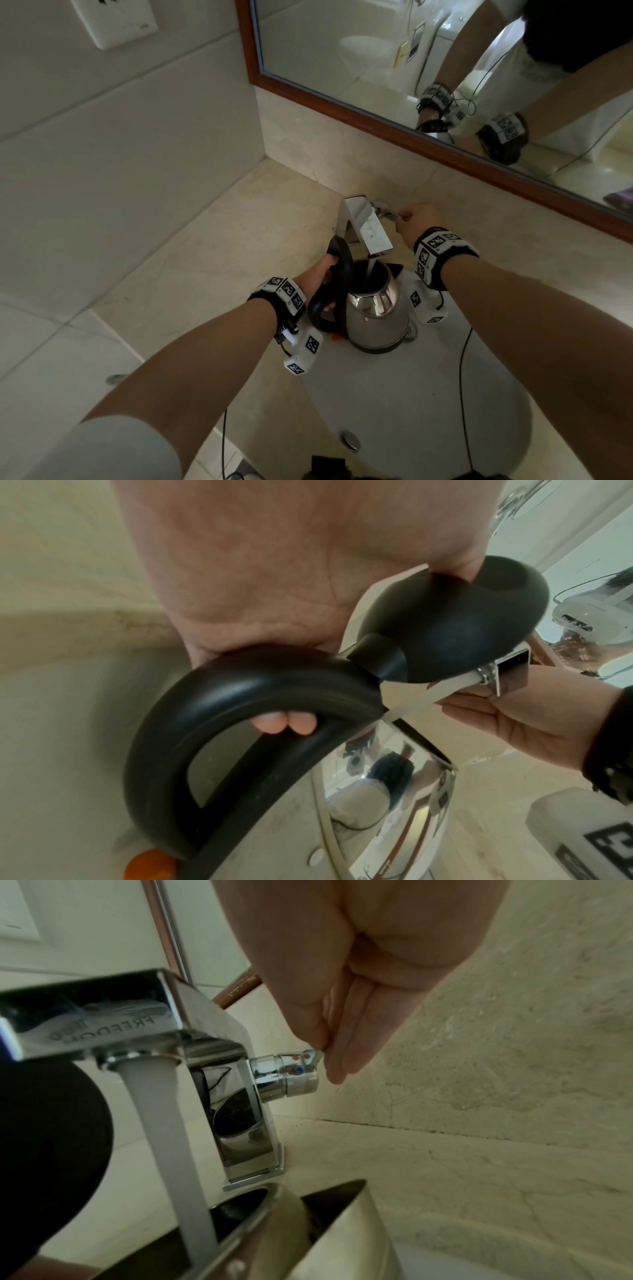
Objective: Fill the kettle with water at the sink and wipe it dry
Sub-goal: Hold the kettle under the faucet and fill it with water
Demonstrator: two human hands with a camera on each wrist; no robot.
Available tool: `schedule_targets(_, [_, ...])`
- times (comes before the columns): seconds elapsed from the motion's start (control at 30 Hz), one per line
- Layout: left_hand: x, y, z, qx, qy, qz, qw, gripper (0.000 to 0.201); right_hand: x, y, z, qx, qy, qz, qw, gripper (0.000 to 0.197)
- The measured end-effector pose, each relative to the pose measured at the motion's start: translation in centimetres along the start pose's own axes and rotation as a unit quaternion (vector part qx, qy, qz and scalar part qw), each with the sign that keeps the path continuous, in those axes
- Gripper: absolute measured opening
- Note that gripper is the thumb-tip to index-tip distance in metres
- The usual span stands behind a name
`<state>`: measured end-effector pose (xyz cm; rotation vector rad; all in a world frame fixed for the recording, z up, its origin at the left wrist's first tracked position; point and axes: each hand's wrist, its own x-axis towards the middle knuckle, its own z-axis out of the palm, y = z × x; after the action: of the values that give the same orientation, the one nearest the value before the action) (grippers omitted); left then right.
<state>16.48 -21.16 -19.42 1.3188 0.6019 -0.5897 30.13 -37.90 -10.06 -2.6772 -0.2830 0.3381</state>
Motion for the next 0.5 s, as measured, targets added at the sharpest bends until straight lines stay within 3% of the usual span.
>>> schedule_targets(0.2, [-0.05,0.11,0.13,0.02,-0.001,-0.002,1.0,0.074,-0.1,-0.06,-0.08,-0.003,-0.002,0.0,1.0,0.025])
schedule_targets(0.5, [-0.36,0.19,0.45,0.027,-0.005,0.002,1.0,0.058,-0.23,-0.15,-0.06,0.003,0.002,0.008,1.0,0.025])
